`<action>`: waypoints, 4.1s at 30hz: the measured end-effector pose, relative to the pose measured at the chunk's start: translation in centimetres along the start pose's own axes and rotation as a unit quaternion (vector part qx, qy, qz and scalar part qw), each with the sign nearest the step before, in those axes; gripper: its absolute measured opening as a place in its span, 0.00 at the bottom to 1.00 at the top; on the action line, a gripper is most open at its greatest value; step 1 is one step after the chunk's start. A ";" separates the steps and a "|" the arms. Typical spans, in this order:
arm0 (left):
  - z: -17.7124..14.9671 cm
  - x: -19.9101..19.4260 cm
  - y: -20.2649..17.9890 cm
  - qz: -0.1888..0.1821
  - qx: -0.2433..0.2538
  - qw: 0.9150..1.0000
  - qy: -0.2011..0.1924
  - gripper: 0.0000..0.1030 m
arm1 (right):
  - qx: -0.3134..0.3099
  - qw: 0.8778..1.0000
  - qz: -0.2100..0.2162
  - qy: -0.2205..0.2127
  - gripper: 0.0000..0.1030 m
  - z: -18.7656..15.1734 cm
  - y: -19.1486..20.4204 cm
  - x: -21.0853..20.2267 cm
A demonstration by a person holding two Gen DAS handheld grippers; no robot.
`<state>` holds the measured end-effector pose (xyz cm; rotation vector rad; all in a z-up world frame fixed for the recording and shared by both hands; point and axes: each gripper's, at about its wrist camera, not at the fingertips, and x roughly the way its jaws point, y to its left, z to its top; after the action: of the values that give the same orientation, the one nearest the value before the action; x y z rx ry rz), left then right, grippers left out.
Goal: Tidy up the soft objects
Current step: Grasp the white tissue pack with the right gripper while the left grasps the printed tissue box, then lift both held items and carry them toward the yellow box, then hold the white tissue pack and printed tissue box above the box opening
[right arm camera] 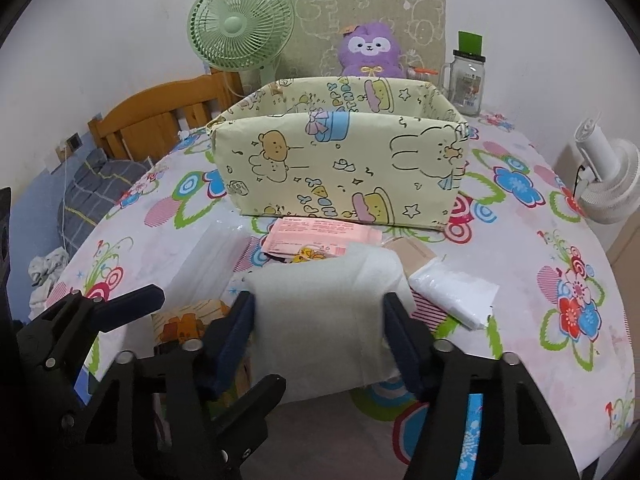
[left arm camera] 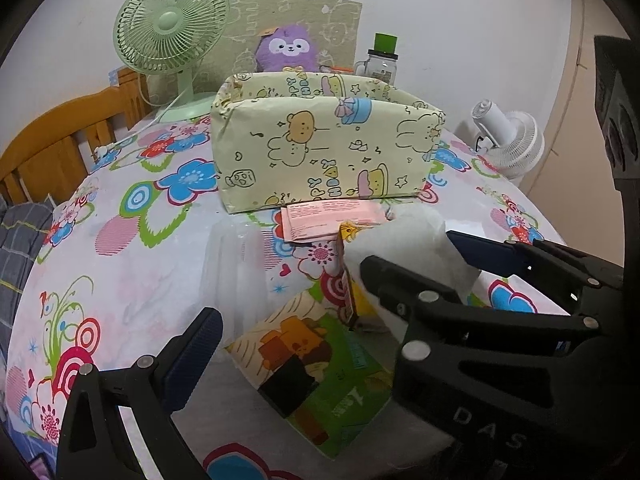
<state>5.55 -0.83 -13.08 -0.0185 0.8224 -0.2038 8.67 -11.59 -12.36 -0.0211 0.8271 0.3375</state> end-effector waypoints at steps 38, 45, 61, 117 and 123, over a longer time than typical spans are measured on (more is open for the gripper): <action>0.9 -0.8 0.3 0.021 -0.001 1.000 -0.023 0.60 | 0.029 0.999 -0.032 -0.013 0.53 0.1 -0.9 -1.5; 1.9 -1.5 0.0 0.020 0.001 0.999 -0.030 0.60 | 0.031 0.999 -0.034 -0.024 0.53 0.9 -1.1 -2.5; 4.9 -2.6 -0.9 0.021 0.005 0.999 -0.046 0.60 | 0.037 0.998 -0.036 -0.047 0.53 3.4 -2.1 -4.7; 13.2 -5.7 -2.6 0.036 0.026 0.994 -0.104 0.60 | 0.035 0.993 -0.026 -0.107 0.53 11.4 -4.2 -8.7; 14.3 -5.0 -2.3 0.039 0.025 0.993 -0.106 0.60 | 0.034 0.993 -0.023 -0.110 0.53 12.4 -4.5 -8.1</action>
<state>12.27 -3.04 0.44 0.0390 0.6049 -0.1467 13.90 -16.29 1.46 0.0587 0.6174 0.2620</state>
